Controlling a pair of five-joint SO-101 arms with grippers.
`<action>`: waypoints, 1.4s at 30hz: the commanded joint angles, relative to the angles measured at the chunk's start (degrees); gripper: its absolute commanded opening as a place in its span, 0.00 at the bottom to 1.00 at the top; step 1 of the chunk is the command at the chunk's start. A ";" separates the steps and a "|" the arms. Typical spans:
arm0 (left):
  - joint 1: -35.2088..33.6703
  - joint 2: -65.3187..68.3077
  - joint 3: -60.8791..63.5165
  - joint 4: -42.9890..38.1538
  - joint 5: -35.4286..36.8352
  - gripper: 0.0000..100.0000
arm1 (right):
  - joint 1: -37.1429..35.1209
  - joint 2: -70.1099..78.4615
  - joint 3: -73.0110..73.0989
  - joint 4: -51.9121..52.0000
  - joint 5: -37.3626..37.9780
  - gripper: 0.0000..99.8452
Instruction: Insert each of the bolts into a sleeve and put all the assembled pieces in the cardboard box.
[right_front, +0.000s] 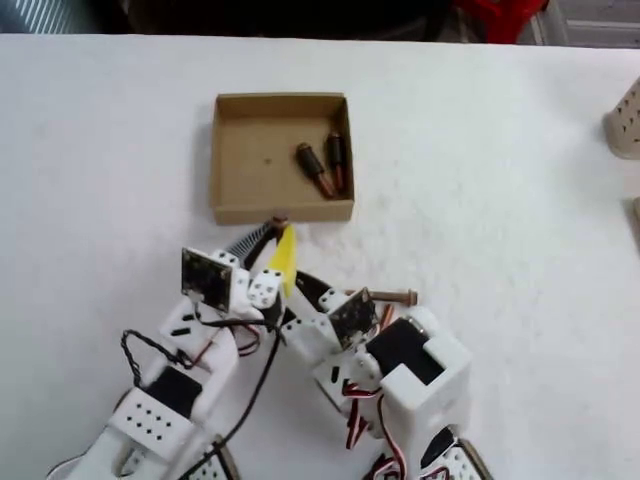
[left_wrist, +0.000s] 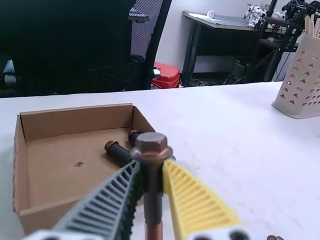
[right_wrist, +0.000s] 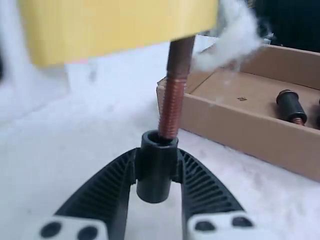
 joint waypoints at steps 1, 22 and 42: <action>-1.27 2.24 -0.44 -3.87 -0.53 0.02 | -0.31 -0.57 -0.18 -0.22 0.35 0.02; 0.22 -15.60 -0.35 17.67 -0.18 0.02 | -0.22 -0.66 -0.18 -0.13 0.35 0.02; 0.13 -8.31 -0.35 9.41 -0.44 0.02 | -0.22 -0.75 -0.18 -0.13 0.35 0.02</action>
